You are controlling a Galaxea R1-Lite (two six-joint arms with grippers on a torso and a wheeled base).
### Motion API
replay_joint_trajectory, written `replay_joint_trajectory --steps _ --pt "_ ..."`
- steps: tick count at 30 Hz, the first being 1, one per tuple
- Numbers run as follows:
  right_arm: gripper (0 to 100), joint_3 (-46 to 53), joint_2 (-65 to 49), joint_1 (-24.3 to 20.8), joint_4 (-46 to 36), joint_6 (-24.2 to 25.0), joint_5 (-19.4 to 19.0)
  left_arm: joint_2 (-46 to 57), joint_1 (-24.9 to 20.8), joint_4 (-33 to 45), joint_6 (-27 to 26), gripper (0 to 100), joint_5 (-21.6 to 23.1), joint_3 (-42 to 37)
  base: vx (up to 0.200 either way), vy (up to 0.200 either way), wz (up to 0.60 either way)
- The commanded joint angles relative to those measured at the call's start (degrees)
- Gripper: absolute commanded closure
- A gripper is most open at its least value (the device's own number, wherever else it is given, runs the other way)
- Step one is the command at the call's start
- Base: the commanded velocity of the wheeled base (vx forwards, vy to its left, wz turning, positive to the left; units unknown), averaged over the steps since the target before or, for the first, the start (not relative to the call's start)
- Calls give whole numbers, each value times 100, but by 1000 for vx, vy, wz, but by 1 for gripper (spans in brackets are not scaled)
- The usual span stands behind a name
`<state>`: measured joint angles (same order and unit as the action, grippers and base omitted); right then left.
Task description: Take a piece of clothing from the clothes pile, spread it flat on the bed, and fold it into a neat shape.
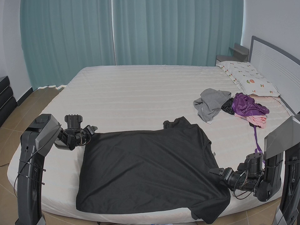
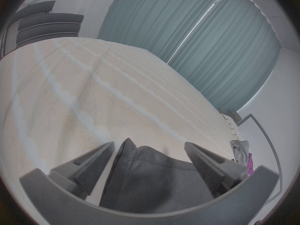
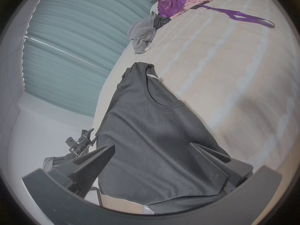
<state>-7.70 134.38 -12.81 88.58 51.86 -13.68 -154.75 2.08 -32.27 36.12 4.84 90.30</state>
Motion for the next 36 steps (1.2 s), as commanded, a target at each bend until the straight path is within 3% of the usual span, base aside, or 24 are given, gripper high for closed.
replay_joint_trajectory --steps 1,8,12,19,25,31,36 --pt "0 -73 1 -11 10 0 5 -91 11 168 9 100 -9 173 0 0 0" --pt "0 -478 -34 -274 107 -35 304 -249 82 168 53 100 -396 594 0 0 0" --pt "0 -1242 -34 -485 -183 -194 700 -346 73 142 264 100 -712 884 0 0 0" --pt "0 -2939 -201 -415 -1659 -677 1060 -381 73 142 633 100 -739 1183 0 0 0" --pt "0 -5109 317 -169 -3602 -1204 1166 -495 46 212 765 100 -792 1535 0 0 0" --pt "0 -6533 801 -63 -4797 -1407 1227 -486 55 256 721 100 -818 1596 0 0 0" --pt "0 -7518 1433 -2 -5272 -1679 1421 -433 64 283 642 100 -862 1596 0 0 0"
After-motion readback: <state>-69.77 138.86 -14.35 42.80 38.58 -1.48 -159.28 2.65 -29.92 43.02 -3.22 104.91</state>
